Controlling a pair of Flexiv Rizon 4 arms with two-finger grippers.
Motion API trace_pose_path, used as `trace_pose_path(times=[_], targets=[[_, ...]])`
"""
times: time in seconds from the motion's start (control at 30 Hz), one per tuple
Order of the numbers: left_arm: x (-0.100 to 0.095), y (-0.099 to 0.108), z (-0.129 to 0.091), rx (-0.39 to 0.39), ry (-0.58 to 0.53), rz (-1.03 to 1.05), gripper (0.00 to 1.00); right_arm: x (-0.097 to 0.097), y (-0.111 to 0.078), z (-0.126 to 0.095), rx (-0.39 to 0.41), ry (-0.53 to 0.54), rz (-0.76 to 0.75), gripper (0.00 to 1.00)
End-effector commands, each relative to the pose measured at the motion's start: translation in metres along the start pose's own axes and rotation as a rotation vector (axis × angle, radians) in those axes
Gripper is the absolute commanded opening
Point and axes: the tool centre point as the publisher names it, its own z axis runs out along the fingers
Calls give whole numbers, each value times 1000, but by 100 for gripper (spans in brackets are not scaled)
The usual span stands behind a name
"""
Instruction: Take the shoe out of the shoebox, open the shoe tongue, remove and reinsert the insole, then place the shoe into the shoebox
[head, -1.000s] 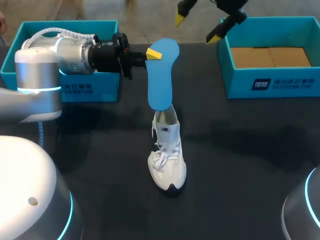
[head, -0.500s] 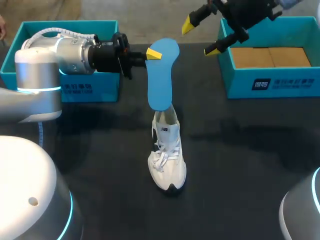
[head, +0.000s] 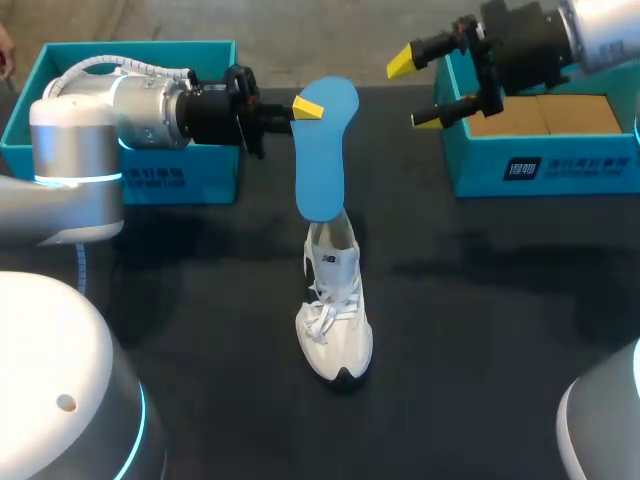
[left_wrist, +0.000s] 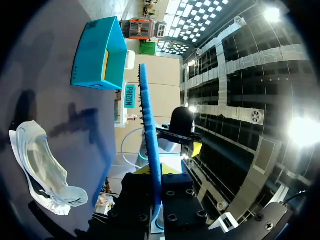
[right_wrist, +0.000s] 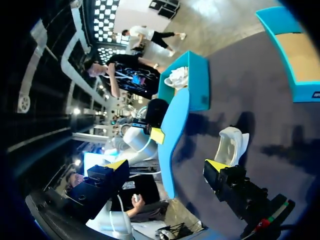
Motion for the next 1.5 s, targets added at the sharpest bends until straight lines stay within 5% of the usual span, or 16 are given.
trace_pose_path(times=[0.03,1.5], targets=[[0,0,0,0,-2,0,0,-10,1,4,-3,94,23,100],[1,-1,-2,-3,-10,80,0,-28,3,12,-35,155,25,100]])
